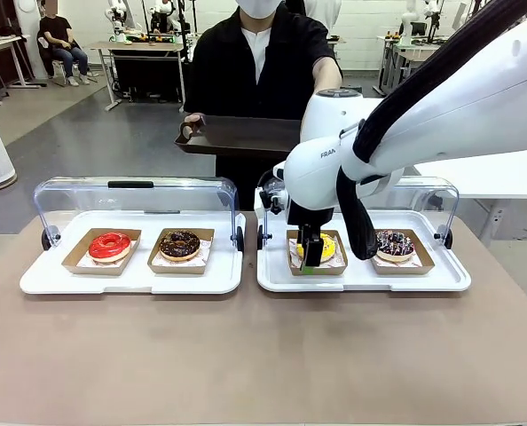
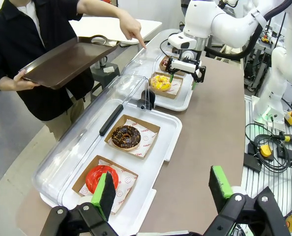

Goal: Provide the desired donut to the person.
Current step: Pick up and lift the Paper togo box containing the Donut pointed at by the person.

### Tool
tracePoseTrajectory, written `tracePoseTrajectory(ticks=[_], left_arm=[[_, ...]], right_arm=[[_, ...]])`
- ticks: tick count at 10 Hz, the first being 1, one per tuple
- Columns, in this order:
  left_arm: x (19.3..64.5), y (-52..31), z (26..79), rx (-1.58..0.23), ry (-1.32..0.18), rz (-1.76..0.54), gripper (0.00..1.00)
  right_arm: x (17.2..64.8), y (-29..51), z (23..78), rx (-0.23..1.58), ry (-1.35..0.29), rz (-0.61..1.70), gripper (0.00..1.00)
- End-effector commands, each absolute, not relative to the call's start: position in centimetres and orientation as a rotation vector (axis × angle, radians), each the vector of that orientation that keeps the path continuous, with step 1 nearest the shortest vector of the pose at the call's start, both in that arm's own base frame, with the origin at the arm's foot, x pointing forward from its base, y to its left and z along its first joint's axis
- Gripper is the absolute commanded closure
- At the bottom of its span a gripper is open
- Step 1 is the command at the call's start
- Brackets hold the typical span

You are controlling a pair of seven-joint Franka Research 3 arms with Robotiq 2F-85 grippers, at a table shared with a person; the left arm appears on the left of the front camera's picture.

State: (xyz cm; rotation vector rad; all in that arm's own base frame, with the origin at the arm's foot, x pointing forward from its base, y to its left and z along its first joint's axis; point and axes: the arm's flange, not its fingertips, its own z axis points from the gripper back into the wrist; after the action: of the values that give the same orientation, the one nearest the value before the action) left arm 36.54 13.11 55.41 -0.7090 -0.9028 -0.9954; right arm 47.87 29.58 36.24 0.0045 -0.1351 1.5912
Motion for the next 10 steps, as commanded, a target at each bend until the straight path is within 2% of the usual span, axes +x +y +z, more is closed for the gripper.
tracePoseTrajectory(ticks=[1,10], left_arm=[[36.52,13.08,55.61,-0.718,-0.911,-0.993,0.00],[36.52,13.08,55.61,-0.718,-0.911,-0.993,0.00]], right_arm=[[49.09,30.21,34.69,0.056,-0.170,1.605,0.00],[49.48,30.31,33.73,0.037,-0.134,1.587,0.00]])
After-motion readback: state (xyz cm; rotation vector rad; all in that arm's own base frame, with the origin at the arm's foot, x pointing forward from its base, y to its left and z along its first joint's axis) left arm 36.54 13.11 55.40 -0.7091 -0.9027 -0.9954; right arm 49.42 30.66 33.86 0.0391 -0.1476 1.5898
